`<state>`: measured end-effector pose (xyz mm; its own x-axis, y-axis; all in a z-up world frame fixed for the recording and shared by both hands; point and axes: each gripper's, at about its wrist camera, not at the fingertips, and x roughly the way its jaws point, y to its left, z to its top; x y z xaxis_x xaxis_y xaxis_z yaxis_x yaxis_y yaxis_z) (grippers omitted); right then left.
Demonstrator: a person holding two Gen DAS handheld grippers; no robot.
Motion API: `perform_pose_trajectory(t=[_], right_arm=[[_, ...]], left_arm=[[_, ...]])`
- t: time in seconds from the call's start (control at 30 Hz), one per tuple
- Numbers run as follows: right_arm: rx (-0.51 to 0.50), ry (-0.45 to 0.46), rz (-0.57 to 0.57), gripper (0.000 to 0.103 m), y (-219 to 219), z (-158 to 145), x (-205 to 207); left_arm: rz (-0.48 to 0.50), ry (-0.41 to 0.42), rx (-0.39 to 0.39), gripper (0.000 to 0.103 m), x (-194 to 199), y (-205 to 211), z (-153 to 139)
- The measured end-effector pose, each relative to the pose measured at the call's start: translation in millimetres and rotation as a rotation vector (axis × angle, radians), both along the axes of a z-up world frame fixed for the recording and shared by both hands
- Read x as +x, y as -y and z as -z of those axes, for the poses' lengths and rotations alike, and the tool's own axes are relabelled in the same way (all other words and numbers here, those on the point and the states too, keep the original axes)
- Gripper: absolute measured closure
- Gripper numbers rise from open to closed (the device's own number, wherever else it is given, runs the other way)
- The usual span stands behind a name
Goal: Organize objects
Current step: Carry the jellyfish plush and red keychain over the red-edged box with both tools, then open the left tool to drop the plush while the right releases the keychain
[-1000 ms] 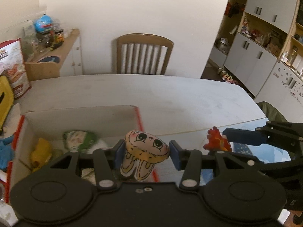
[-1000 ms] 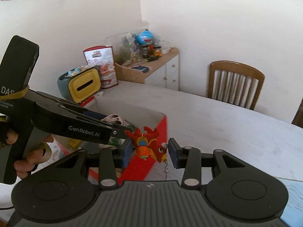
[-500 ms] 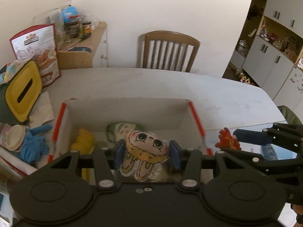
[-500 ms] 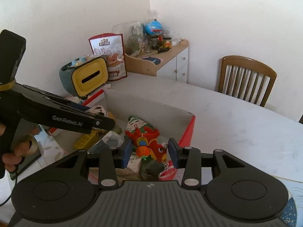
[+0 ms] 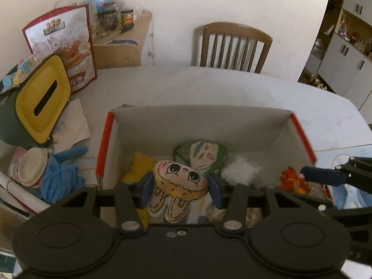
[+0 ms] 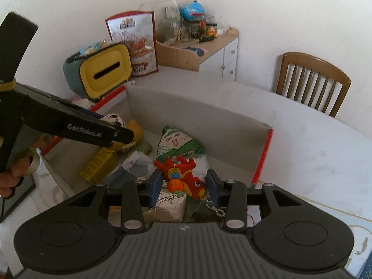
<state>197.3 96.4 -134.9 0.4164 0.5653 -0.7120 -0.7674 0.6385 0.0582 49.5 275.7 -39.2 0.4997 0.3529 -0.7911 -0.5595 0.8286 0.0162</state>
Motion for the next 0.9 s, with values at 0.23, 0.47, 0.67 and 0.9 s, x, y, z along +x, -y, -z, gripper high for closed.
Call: perform_pose_trajectory(t=[0.23, 0.47, 0.67, 0.9], right_arm=[[-0.034, -0.039, -0.014, 0.062, -18.2, 22.4, 10.1], [-0.090, -0.032, -0.031, 0.062, -27.2, 34.9, 9.7], [-0.106, -0.027, -0.036, 0.062, -29.5, 36.2, 9.1], [-0.108, -0.037, -0.036, 0.062, -29.6, 35.1, 8.6]], left_arm=[[-0.007, -0.043, -0.019, 0.055, 16.2, -12.8, 20.9], [0.015, -0.108, -0.006, 0.055, 30.1, -14.2, 37.2], [0.022, -0.148, -0.018, 0.055, 36.2, -14.6, 41.7], [0.024, -0.201, -0.038, 0.053, 41.6, -16.0, 47.5]])
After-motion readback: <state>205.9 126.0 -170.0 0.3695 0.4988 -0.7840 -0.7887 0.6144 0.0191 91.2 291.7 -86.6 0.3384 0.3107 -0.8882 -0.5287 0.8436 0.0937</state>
